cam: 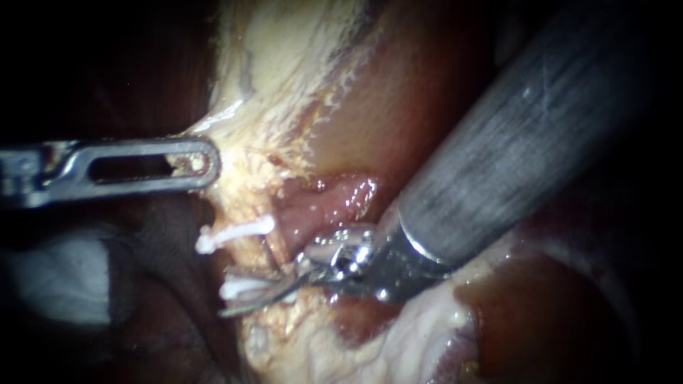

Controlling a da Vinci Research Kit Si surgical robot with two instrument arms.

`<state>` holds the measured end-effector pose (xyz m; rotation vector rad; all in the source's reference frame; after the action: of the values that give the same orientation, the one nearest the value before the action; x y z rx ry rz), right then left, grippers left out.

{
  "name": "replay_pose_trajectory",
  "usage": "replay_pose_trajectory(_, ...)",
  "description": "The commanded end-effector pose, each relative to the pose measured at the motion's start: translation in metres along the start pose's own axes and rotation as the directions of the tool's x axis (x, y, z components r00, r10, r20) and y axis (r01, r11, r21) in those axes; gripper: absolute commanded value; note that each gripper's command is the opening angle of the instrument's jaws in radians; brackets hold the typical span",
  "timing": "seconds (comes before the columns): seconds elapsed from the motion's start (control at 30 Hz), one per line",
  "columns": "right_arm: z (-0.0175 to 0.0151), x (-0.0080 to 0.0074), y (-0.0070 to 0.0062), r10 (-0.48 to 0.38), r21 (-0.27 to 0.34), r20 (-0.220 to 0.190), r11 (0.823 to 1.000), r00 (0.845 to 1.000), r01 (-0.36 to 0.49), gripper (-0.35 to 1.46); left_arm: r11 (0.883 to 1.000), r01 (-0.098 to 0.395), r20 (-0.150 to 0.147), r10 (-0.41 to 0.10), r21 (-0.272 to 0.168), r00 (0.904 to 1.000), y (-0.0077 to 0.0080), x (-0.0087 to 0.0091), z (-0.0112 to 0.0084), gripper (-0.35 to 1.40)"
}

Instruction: Go to the cutting position left tube

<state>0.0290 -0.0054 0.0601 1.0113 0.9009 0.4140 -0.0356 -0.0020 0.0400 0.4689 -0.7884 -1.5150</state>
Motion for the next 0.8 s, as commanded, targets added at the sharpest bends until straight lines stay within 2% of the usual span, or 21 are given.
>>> replay_pose_trajectory(0.03,0.0000,0.0000,-0.0001,0.000,0.001,0.000,1.000,1.000,0.000,1.33,1.000,0.000,0.000,0.000,0.000,1.0000,0.0000,0.0000,0.0000,-0.28)
replay_pose_trajectory(0.5,-0.0003,-0.0001,-0.0005,-0.001,0.002,0.004,1.000,1.000,0.001,1.35,1.000,0.000,-0.002,0.000,0.001,1.0000,0.0000,-0.0002,-0.0002,-0.28)
replay_pose_trajectory(0.8,-0.0036,0.0001,-0.0027,0.008,-0.012,-0.007,1.000,1.000,-0.008,1.35,1.000,0.000,-0.003,0.000,0.002,1.0000,0.0002,-0.0002,-0.0005,-0.28)
